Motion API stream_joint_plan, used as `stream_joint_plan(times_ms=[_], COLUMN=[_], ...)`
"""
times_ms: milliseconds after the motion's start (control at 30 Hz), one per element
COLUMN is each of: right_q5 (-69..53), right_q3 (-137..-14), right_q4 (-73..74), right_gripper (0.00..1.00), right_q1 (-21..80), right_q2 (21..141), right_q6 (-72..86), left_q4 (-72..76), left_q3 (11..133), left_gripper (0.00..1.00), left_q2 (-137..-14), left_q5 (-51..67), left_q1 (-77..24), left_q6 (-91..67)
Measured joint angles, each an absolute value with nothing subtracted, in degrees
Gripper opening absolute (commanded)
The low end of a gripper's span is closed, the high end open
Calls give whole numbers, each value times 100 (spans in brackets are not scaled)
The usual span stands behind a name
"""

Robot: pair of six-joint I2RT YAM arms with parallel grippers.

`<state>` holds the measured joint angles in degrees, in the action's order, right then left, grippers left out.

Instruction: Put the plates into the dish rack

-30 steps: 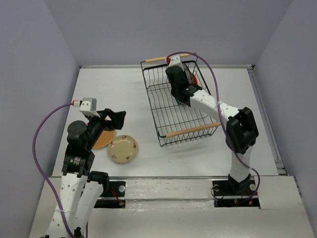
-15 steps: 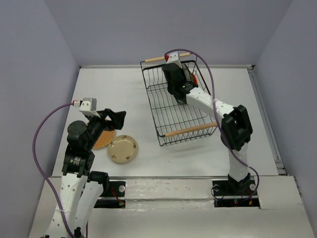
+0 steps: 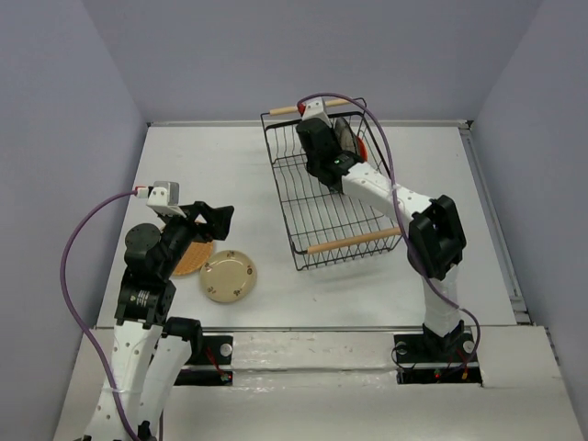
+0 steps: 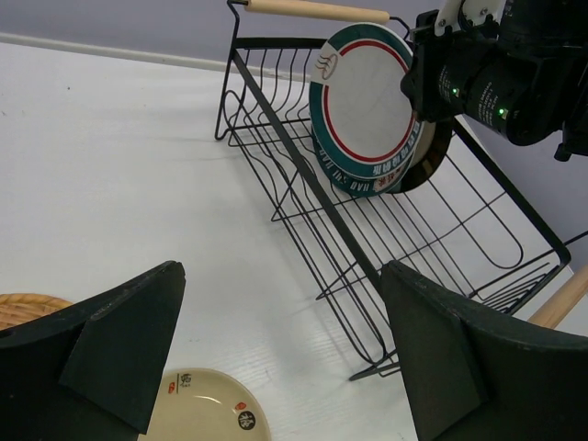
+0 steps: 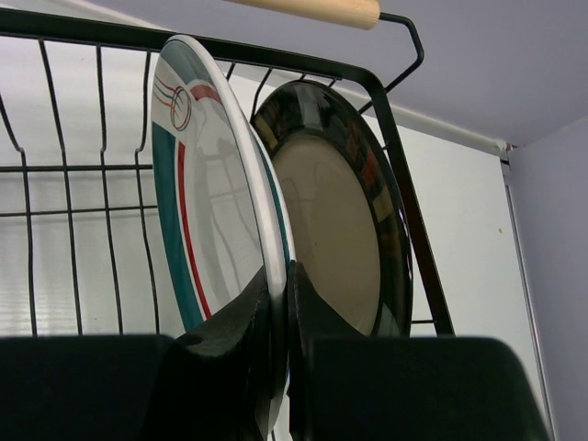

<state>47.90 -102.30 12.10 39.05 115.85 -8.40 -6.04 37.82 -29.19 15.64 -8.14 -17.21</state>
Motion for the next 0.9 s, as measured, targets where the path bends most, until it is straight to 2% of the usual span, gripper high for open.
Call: stream_joint_plan(times_ms=[533, 900], right_q5=[4810, 5002], right_q3=[-10274, -10296], right_q4=[1197, 1203], right_gripper=[7, 7], right_q1=[4246, 4204], right_q2=[11225, 11507], right_q6=[-1157, -915], left_q4=[-604, -607], left_q3=[3782, 3780], left_gripper=[99, 99], left_q2=[-2919, -2904], left_q5=[1564, 1564], left_q1=[-814, -814], left_q6=[-1721, -1721])
